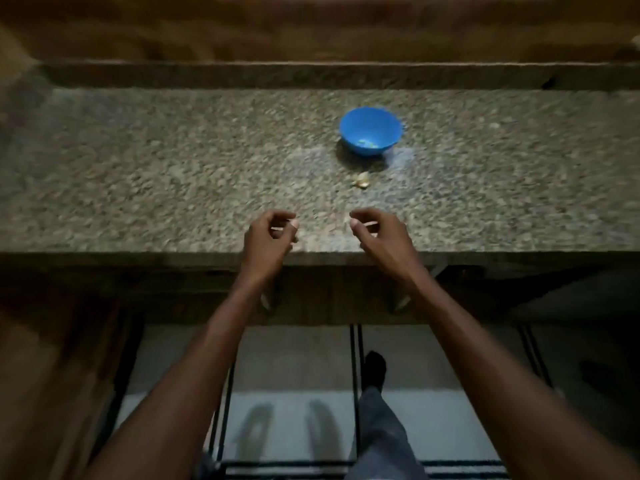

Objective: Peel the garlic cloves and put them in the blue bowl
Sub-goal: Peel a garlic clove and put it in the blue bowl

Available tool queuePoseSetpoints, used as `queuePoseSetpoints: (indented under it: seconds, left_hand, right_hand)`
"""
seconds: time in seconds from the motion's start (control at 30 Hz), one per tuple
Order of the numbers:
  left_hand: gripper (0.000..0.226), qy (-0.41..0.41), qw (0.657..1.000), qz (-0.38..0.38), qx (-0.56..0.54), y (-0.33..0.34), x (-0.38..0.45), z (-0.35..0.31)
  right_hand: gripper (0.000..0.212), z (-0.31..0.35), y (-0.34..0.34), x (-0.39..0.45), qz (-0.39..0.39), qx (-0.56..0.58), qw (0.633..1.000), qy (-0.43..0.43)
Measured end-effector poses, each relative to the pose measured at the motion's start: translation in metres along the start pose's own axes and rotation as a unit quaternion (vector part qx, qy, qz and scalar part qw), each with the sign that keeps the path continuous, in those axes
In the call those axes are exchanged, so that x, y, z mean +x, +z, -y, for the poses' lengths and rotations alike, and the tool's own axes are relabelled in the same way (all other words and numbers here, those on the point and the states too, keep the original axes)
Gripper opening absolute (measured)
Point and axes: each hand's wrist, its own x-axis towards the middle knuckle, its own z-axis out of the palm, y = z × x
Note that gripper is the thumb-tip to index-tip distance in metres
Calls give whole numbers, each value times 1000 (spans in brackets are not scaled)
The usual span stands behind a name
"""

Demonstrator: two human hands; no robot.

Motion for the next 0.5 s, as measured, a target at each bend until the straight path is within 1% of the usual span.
queuePoseSetpoints:
  seconds: [0.1, 0.17, 0.27, 0.33, 0.43, 0.5]
  left_hand:
    - [14, 3, 999, 34, 14, 68, 46, -24]
    - [13, -14, 999, 35, 32, 106, 76, -28]
    - [10, -43, 997, 39, 60, 144, 115, -26]
    - [12, -59, 995, 37, 75, 159, 135, -25]
    - [13, -87, 992, 22, 89, 169, 157, -21]
    - [12, -92, 990, 14, 102, 171, 166, -18]
  right_hand:
    - [24, -46, -56, 29, -37, -11, 998, 45]
    - [20, -73, -87, 50, -27, -29, 996, 76]
    - [18, -101, -113, 90, -6, -55, 992, 109]
    - [21, -109, -121, 129, 17, -70, 993, 94]
    - [33, -114, -117, 194, 43, -121, 991, 21]
    - [36, -121, -102, 232, 72, -170, 982, -32]
